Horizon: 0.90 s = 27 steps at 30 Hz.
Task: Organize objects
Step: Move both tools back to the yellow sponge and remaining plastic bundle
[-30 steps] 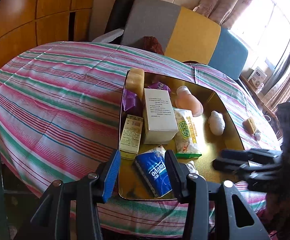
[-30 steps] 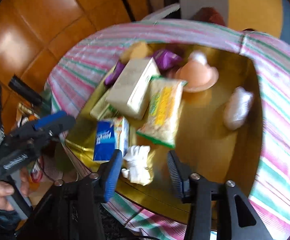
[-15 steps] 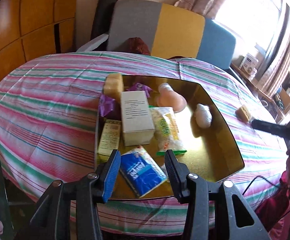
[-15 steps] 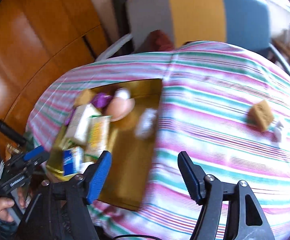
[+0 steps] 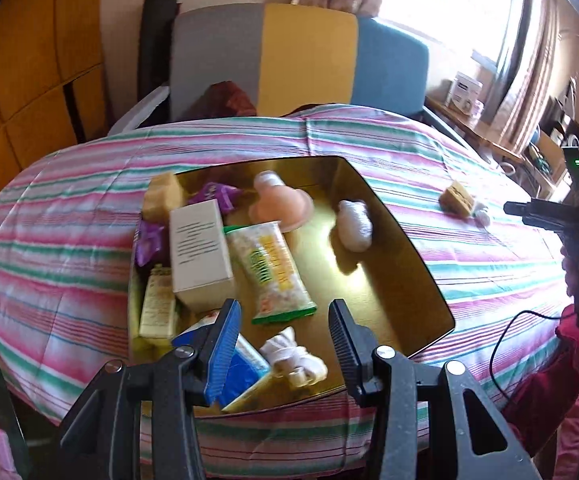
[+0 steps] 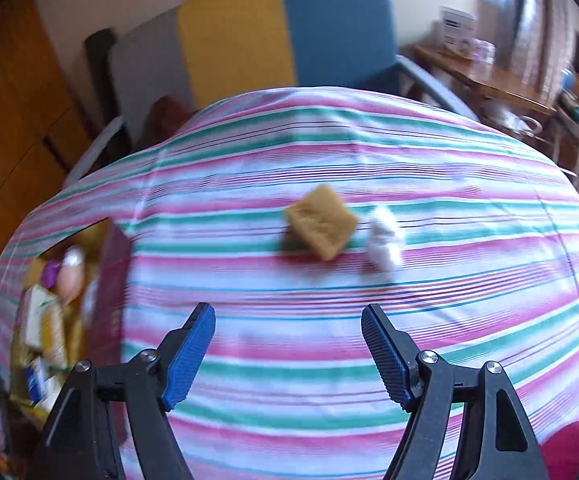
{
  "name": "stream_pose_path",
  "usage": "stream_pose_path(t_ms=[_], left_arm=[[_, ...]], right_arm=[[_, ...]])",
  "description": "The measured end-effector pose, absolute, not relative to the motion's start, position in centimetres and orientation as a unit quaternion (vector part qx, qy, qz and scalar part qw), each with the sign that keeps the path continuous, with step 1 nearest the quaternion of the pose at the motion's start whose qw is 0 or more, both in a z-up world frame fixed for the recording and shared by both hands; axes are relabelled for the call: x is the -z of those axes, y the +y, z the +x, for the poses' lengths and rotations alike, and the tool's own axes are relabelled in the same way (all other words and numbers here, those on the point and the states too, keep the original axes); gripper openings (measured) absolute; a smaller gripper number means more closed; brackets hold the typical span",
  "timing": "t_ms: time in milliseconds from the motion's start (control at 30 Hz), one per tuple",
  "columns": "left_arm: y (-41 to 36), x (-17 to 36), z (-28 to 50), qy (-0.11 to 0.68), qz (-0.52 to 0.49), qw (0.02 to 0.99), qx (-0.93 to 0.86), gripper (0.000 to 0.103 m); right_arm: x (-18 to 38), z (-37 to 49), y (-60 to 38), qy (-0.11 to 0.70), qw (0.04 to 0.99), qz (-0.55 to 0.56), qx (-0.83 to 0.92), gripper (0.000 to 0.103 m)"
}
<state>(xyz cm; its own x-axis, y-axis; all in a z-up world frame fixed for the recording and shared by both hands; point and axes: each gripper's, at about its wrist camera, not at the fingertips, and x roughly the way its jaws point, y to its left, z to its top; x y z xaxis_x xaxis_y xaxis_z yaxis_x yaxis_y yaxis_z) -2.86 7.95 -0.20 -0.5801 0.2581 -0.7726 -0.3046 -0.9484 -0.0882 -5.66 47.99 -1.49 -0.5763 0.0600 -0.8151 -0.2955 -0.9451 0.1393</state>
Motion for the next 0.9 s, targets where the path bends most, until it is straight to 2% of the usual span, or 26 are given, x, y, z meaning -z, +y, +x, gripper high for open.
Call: stream_pose_path(t_ms=[133,233,433,767,900], left_arm=[[10.3,-0.3,-3.3,0.046,-0.429,0.174,-0.885,0.046],[12.2,-0.5,-3.8,0.056,-0.43,0.191,-0.881,0.046],[17.2,-0.5,-5.3,0.053,-0.449,0.232,-0.862,0.046],[26.6,0.2,-7.8,0.06,-0.475,0.307,-0.823,0.046],[30.3,1.7,-9.6,0.036,-0.51,0.326,-0.795,0.046]], right_arm=[[4.0,-4.7,53.1,0.184,0.162,-0.439,-0.864,0.076],[5.9,-3.6,56.5,0.267,0.201,-0.445,-0.831,0.076],[6.7,-1.7,59.4,0.358,0.226,-0.423,-0.801,0.076],[6.7,-0.8,60.0,0.396,0.223,-0.405,-0.793,0.076],[6.7,-0.7,59.9,0.404,0.216,-0.406,-0.791,0.076]])
